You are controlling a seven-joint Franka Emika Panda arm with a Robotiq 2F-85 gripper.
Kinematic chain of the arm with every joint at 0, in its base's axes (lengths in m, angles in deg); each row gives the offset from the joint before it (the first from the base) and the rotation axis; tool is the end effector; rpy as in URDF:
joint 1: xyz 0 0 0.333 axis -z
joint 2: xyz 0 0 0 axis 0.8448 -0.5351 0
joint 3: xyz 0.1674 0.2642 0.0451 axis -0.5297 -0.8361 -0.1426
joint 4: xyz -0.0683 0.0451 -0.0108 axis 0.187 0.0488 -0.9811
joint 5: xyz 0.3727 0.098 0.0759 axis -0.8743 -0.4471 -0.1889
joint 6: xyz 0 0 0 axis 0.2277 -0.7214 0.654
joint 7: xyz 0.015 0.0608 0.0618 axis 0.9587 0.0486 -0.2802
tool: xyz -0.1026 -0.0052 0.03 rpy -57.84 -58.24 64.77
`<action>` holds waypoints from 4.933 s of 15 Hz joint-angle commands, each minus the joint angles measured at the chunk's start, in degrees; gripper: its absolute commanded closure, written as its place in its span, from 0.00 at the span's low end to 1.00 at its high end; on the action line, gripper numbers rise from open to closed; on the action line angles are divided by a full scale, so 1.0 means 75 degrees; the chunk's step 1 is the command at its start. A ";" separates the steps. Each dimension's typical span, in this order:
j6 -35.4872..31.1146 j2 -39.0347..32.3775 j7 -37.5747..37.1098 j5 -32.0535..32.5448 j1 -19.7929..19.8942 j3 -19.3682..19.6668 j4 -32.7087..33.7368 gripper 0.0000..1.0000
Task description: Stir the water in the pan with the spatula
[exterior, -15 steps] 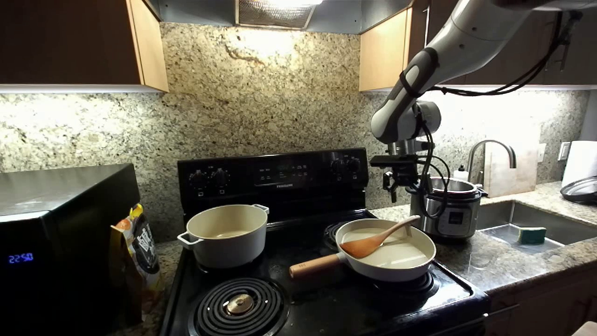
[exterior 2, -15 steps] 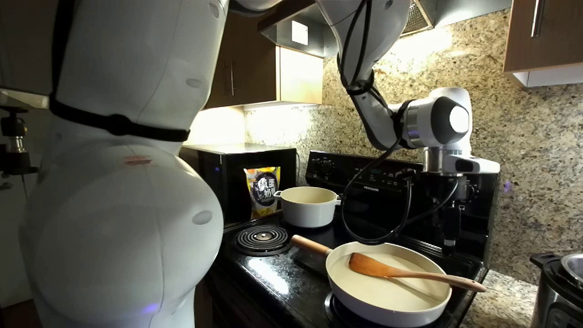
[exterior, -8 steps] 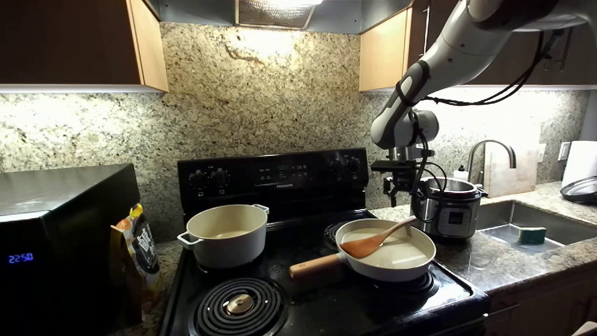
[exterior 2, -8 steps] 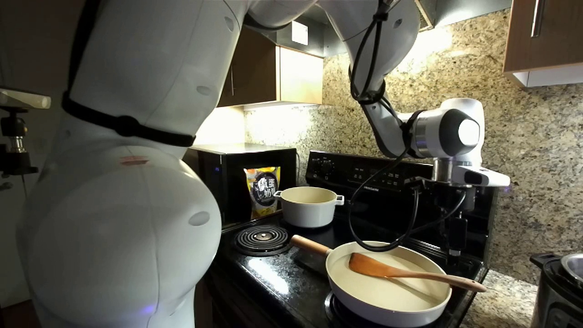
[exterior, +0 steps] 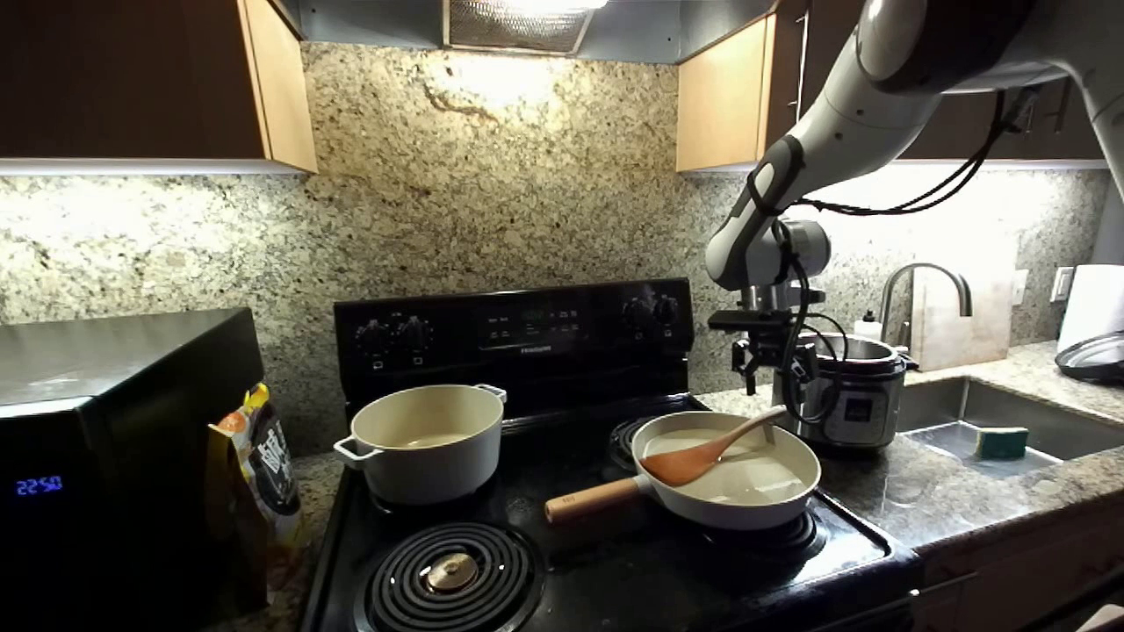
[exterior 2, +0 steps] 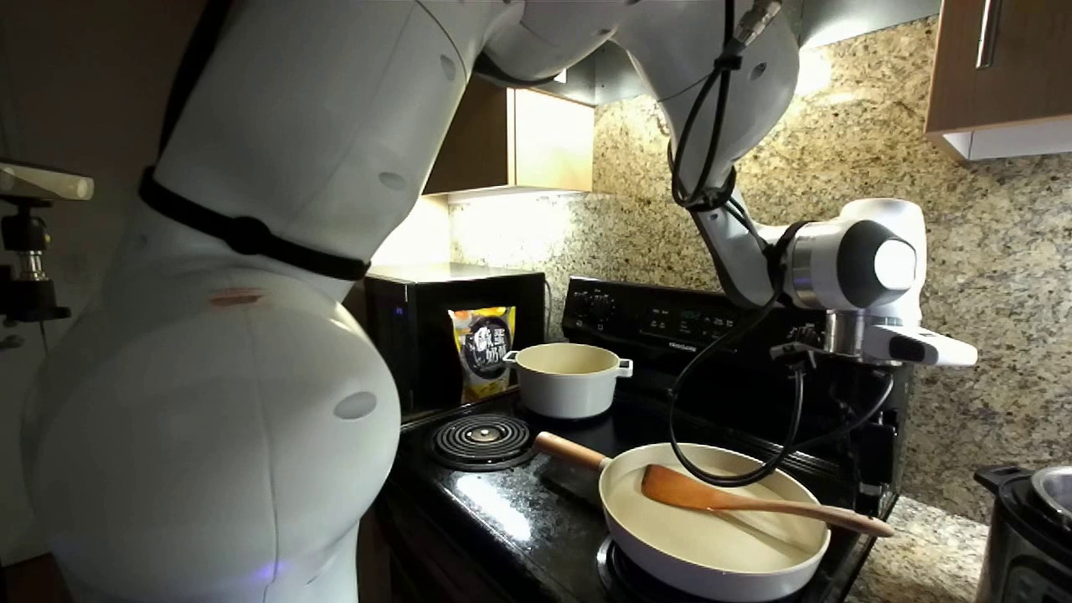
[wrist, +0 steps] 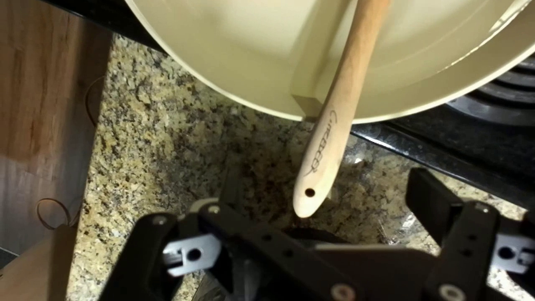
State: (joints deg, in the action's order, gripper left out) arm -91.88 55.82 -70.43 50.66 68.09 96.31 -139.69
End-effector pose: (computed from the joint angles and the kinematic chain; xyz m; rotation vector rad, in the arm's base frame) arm 0.5634 -0.2478 0.2554 2.3281 -1.9005 -0.1248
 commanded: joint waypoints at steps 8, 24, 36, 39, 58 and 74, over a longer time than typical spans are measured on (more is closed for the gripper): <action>-0.0393 -0.0548 0.0286 -0.0283 0.0170 0.0130 0.0225 0.00; -0.0511 -0.0770 0.0380 -0.0657 0.0165 -0.0051 0.0321 0.00; -0.0645 -0.0633 0.0279 -0.0657 0.0121 0.0072 0.0106 0.00; -0.0679 -0.0629 0.0290 -0.0651 0.0128 0.0102 0.0092 0.00; -0.0867 -0.0393 0.0070 -0.0462 -0.0011 0.0339 -0.0156 0.92; -0.0815 -0.0312 -0.0030 -0.0277 -0.0168 0.0526 -0.0173 0.95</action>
State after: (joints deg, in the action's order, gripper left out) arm -96.71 51.18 -70.43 47.69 67.67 99.63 -138.26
